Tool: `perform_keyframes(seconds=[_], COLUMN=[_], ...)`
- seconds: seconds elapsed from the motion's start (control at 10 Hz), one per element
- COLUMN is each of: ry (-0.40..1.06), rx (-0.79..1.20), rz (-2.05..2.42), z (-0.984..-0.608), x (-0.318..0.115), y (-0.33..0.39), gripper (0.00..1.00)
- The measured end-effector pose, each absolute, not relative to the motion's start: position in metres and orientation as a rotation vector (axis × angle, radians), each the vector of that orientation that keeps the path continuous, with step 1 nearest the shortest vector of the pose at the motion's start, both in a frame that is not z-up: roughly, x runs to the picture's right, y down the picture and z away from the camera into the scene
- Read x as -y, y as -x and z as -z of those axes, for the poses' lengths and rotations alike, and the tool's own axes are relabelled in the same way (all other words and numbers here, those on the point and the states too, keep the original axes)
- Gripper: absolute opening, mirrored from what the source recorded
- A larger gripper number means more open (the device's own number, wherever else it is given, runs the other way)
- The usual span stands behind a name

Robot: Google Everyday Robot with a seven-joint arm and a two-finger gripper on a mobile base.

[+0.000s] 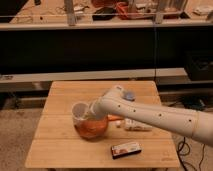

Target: Place the ceramic cup in the ceramic bowl

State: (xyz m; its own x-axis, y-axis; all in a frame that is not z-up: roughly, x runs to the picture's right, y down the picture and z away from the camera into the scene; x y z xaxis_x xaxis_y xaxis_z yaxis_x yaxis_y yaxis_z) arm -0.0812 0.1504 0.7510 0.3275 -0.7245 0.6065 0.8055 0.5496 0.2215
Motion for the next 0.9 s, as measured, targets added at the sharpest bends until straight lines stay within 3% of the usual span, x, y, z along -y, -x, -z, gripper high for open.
perform_keyframes(seconds=[0.3,0.4,0.8,0.9], ry=[0.121,0.136,0.252,0.265], rx=[0.684,0.676,0.644,0.642], rz=[1.021,1.031,1.125,1.127], z=[-0.731,-0.730,-0.742,-0.746], x=[-0.130,-0.128,-0.139,-0.143], y=[0.045,0.038,0.038,0.038], gripper=[0.22,0.35,0.75,0.79])
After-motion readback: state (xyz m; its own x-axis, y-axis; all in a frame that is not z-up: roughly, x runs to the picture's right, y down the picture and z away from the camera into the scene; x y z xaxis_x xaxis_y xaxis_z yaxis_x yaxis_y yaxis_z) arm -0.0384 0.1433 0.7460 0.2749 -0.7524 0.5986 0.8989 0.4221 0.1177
